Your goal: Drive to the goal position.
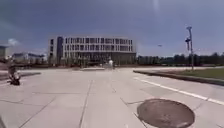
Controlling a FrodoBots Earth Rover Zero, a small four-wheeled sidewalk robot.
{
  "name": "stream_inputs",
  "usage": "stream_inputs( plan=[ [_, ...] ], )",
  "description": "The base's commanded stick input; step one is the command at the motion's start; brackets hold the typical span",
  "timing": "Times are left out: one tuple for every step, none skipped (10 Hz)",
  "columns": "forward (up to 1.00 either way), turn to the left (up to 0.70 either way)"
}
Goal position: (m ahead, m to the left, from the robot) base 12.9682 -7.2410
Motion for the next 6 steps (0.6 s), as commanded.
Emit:
stream_inputs(
  plan=[
    [0.85, 0.00],
    [0.85, 0.00],
    [0.85, 0.00],
    [0.85, 0.01],
    [0.85, 0.20],
    [0.85, 0.30]
  ],
)
